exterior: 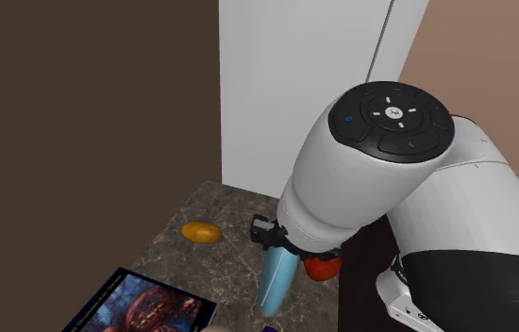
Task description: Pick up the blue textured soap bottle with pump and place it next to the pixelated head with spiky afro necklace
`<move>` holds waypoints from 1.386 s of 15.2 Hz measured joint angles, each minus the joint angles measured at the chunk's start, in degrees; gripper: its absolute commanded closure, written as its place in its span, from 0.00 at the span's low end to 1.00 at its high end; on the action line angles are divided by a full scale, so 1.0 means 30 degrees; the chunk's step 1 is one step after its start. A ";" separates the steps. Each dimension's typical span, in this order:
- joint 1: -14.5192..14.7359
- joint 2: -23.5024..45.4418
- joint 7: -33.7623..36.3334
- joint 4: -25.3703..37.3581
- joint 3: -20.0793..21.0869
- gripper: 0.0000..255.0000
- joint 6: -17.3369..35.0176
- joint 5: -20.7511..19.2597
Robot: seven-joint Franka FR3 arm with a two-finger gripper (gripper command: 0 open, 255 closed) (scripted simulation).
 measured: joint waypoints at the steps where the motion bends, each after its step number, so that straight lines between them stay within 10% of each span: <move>1: 0.0027 -0.0012 0.0079 -0.0199 0.0117 1.00 0.0193 0.0064; 21: -0.1299 0.1171 0.1664 -0.3459 0.3590 1.00 0.5078 0.0571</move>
